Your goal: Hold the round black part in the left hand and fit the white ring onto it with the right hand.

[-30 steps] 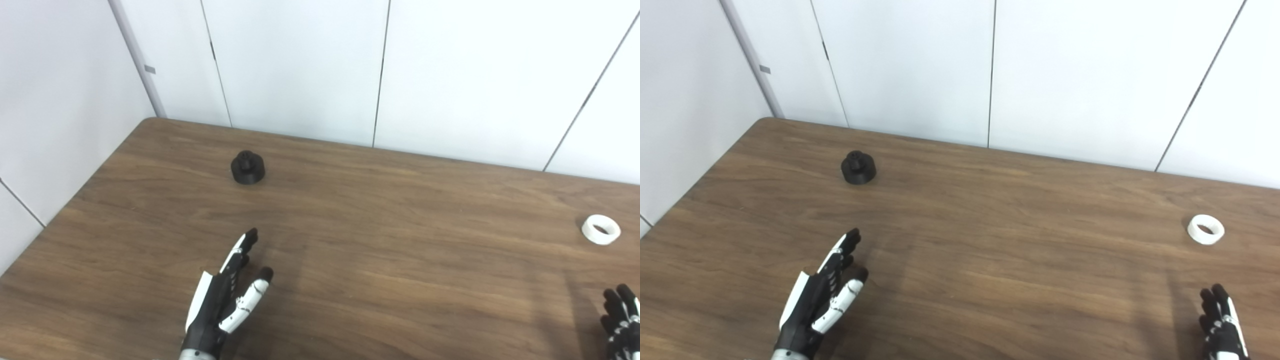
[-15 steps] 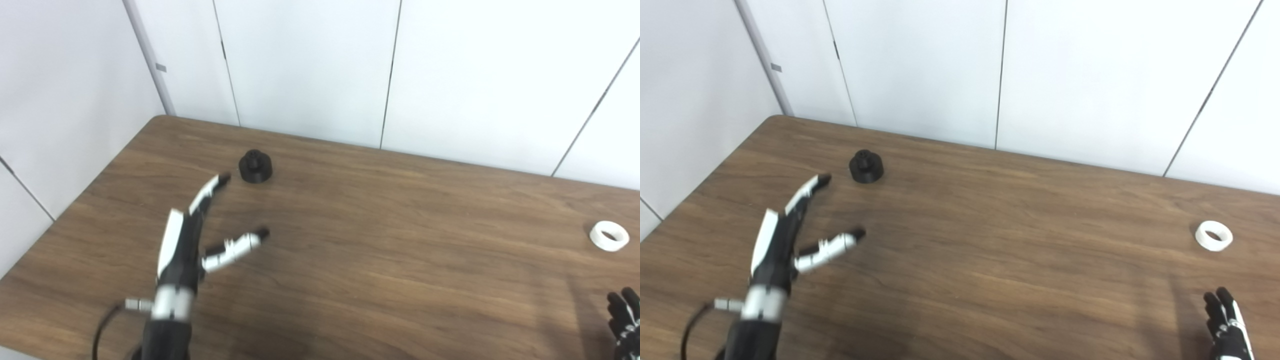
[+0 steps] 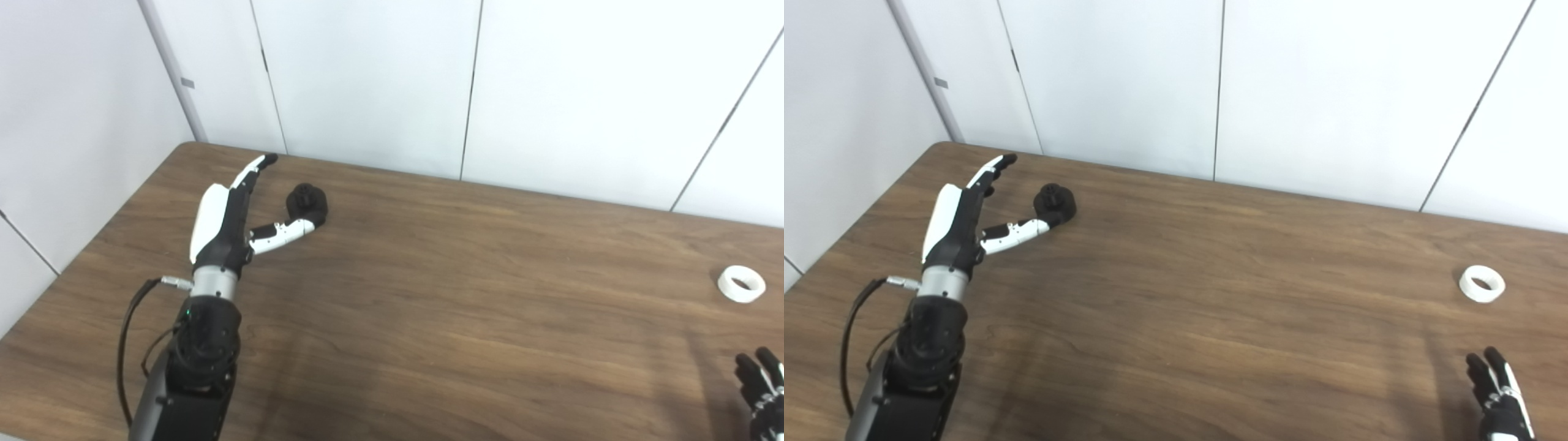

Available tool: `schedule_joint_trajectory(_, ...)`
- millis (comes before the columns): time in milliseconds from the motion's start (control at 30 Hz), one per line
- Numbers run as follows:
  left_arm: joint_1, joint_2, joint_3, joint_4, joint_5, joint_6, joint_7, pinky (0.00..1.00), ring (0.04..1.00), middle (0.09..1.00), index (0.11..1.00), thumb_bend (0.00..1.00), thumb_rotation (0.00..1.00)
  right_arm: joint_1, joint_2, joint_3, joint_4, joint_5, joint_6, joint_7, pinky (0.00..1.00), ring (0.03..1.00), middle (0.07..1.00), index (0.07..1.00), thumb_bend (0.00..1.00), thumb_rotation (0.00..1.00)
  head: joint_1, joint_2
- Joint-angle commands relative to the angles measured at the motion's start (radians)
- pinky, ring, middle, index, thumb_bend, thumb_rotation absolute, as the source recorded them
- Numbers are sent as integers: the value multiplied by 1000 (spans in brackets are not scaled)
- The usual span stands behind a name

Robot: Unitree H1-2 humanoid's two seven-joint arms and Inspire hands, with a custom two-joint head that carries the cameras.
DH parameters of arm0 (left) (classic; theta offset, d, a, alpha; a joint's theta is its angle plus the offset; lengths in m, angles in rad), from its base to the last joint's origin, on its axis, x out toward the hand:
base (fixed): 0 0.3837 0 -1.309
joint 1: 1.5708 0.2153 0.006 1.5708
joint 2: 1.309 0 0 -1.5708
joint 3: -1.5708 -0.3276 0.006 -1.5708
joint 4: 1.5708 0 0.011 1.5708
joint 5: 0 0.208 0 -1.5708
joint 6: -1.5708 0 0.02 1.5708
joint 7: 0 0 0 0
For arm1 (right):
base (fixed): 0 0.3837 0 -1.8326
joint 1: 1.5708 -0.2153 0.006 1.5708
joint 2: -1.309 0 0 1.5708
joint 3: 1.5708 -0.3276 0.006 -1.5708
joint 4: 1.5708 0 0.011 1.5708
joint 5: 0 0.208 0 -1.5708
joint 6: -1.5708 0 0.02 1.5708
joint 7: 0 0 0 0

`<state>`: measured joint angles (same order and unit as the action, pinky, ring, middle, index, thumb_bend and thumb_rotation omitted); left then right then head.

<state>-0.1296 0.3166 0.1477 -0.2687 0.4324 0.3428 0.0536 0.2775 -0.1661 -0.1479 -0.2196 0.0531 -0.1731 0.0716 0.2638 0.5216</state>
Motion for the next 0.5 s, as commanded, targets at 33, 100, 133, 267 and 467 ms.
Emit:
schedule_joint_trajectory(33, -83, 56, -23, 54, 54, -34, 13, 963, 975, 939, 888, 874, 378, 15, 8, 15, 13, 15, -10, 8, 1000, 985, 952, 971, 457, 1000, -6, 4)
schedule_joint_trajectory(100, -106, 73, -38, 94, 79, -32, 19, 993, 984, 934, 877, 892, 392, 17, 8, 17, 6, 23, 0, 13, 1000, 997, 967, 990, 467, 1000, -8, 6)
schedule_joint_trajectory(133, -117, 79, -45, 112, 90, -26, 20, 997, 985, 933, 873, 902, 402, 17, 7, 17, 4, 30, 7, 16, 1000, 999, 972, 994, 467, 1000, -9, 6)
schedule_joint_trajectory(267, -161, 105, -76, 193, 144, -14, 28, 1000, 999, 937, 855, 926, 426, 14, 6, 15, 8, 56, 17, 22, 1000, 1000, 975, 994, 476, 1000, -10, 7)
schedule_joint_trajectory(467, -214, 134, -120, 286, 204, 22, 18, 1000, 1000, 961, 851, 967, 449, 18, 6, 15, -4, 65, 38, 21, 1000, 1000, 970, 992, 471, 1000, -15, 10)
